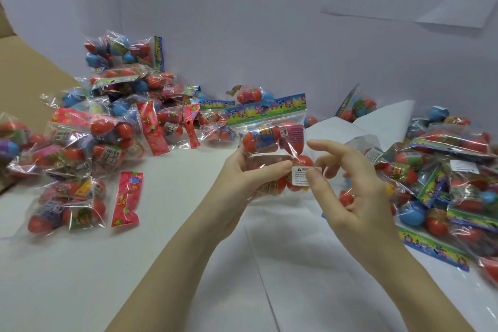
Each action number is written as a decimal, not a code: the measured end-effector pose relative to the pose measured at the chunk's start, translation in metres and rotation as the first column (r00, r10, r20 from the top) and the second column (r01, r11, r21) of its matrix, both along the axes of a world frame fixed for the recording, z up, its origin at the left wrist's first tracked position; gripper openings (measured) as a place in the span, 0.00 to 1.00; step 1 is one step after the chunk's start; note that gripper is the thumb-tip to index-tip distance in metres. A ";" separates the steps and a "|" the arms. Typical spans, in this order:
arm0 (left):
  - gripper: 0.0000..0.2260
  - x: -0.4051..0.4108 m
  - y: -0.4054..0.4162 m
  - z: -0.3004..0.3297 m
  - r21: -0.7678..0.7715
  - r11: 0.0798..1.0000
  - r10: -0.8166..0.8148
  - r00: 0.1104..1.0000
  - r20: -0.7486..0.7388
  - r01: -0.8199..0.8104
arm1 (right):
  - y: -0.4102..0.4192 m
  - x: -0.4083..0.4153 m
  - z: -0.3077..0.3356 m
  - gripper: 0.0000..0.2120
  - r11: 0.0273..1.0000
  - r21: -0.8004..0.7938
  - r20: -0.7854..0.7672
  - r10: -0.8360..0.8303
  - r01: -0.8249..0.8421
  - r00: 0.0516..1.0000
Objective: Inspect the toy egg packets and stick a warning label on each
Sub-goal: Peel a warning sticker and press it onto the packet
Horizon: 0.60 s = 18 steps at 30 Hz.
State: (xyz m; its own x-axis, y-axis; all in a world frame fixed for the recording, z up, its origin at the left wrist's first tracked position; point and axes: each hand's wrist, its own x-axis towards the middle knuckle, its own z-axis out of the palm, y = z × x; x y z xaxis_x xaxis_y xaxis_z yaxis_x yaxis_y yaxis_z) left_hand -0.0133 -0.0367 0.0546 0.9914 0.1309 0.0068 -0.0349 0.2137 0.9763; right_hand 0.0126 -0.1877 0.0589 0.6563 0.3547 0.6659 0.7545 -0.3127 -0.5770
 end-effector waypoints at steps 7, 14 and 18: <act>0.25 -0.001 0.001 0.002 -0.016 1.000 -0.021 1.000 -0.004 0.021 | 0.000 0.002 -0.003 0.17 0.999 -0.014 0.026 -0.036 0.037 0.999; 0.26 0.000 -0.002 -0.002 0.017 0.999 0.046 0.998 0.053 -0.047 | 0.001 0.002 -0.005 0.17 0.994 -0.020 0.025 -0.110 0.111 0.994; 0.21 0.000 -0.002 -0.003 -0.042 0.998 0.058 0.994 0.088 -0.054 | 0.000 0.004 0.001 0.22 0.983 0.150 -0.320 -0.048 0.101 0.946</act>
